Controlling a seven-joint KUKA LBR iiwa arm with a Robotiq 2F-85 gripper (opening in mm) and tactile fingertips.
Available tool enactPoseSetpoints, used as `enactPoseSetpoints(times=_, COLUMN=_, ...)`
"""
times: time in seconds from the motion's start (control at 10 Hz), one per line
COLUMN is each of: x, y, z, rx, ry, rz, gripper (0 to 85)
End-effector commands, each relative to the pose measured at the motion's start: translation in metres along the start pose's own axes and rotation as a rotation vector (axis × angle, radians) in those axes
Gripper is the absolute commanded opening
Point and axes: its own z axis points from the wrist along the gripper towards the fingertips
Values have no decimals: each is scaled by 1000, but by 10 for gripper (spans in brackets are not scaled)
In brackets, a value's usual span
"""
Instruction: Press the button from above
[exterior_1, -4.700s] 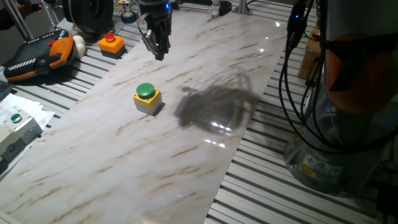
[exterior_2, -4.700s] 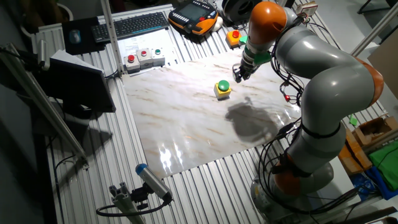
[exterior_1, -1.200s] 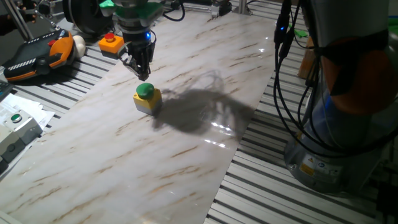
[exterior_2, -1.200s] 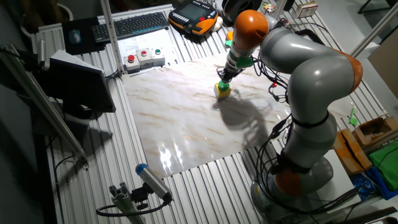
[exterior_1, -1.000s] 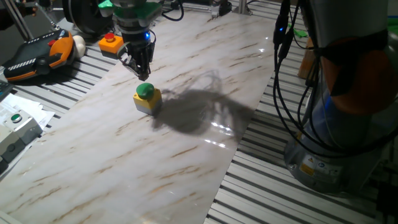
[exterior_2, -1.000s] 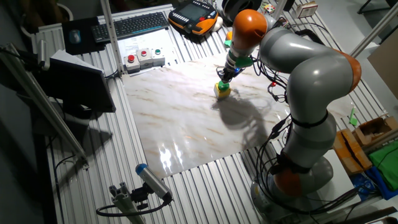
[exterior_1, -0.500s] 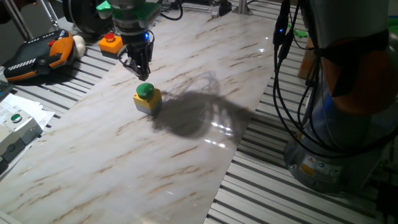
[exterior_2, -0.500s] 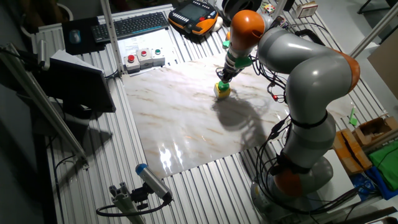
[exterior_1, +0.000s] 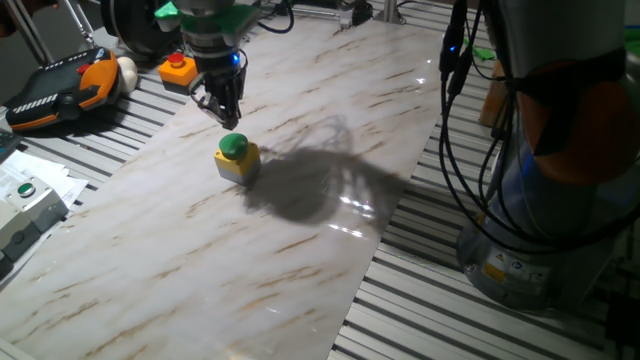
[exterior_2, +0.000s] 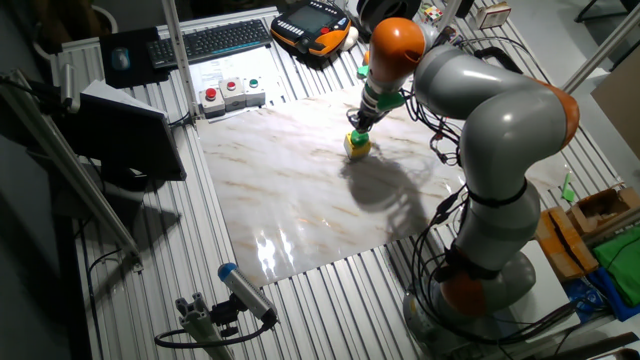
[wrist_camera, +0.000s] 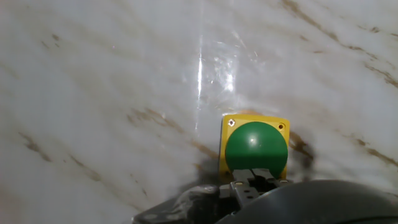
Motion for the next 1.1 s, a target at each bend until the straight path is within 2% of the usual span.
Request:
enactPoseSetpoints(times=0.0, x=-2, y=1, z=-2, rx=7, ry=-3, rz=6, gripper=7)
enactPoseSetpoints(times=0.1, x=-4, y=-2, z=-3, rx=14, ry=1, rz=-2, gripper=7)
enactPoseSetpoints(times=0.3, x=-8, y=0, z=6, rx=37, ry=2, rz=-12, gripper=7)
enactPoseSetpoints(times=0.4, x=-8, y=-3, z=10, rx=20, ry=5, rz=-11, gripper=7)
enactPoseSetpoints(times=0.7, x=-8, y=-9, z=21, rx=-2, ry=8, rz=7, gripper=7)
enactPoseSetpoints(times=1.0, x=-10, y=-13, z=39, rx=-11, ry=1, rz=9, gripper=7)
